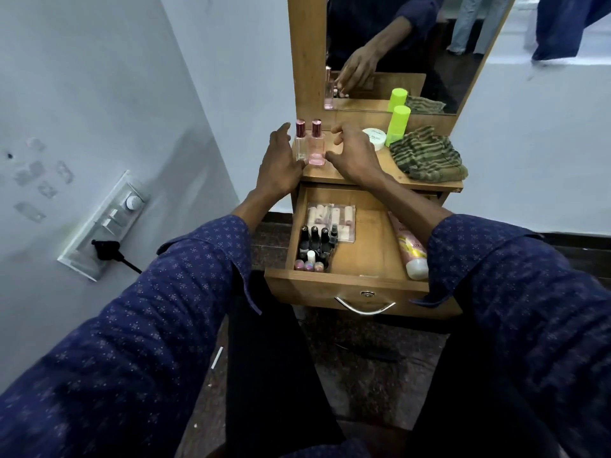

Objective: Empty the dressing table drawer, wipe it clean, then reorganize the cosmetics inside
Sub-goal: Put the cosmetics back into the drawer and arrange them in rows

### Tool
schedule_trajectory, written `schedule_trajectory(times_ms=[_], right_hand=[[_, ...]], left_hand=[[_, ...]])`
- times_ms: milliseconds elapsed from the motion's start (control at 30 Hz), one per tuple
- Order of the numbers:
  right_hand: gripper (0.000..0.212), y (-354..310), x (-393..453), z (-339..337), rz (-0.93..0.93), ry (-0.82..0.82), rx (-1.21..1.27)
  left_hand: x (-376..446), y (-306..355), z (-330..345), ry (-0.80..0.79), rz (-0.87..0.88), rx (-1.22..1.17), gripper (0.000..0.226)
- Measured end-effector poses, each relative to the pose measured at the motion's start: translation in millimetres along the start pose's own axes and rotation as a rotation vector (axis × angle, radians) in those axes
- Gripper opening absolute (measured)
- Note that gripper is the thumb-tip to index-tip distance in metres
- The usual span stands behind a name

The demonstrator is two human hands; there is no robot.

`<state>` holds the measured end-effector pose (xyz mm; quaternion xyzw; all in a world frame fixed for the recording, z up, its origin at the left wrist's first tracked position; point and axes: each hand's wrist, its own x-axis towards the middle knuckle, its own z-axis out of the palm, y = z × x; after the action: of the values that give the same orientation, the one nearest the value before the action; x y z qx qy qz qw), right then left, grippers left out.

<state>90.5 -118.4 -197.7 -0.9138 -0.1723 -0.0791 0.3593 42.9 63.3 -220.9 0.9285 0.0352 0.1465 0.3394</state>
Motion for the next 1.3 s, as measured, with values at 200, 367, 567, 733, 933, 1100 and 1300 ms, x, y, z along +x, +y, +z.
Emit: schedule_trajectory(times_ms=[200,367,567,733,933,1100,1300], right_hand=[[0.047,-9,14,11,-0.045,0.027,0.021],[0.023,-13,8,15,-0.102,0.078,0.005],[0.021,-8,-14,5,-0.1,0.172,0.046],[0.029,3,-46,-13,-0.057,0.269,0.078],[0.032,24,-108,-26,0.029,0.288,0.083],[0.037,47,-148,-17,0.162,0.189,0.099],[0.015,57,-155,7,0.217,-0.046,-0.015]], left_hand=[[3,13,-8,0.026,0.177,-0.066,0.057],[9,11,-10,0.037,0.1,-0.026,0.037],[-2,14,-7,0.058,0.134,-0.057,0.021],[-28,36,-5,0.042,0.163,-0.113,0.03],[-74,55,2,-0.126,0.167,-0.163,0.023],[-116,52,20,-0.163,0.063,-0.224,0.028],[-142,42,36,-0.082,-0.034,-0.309,0.037]])
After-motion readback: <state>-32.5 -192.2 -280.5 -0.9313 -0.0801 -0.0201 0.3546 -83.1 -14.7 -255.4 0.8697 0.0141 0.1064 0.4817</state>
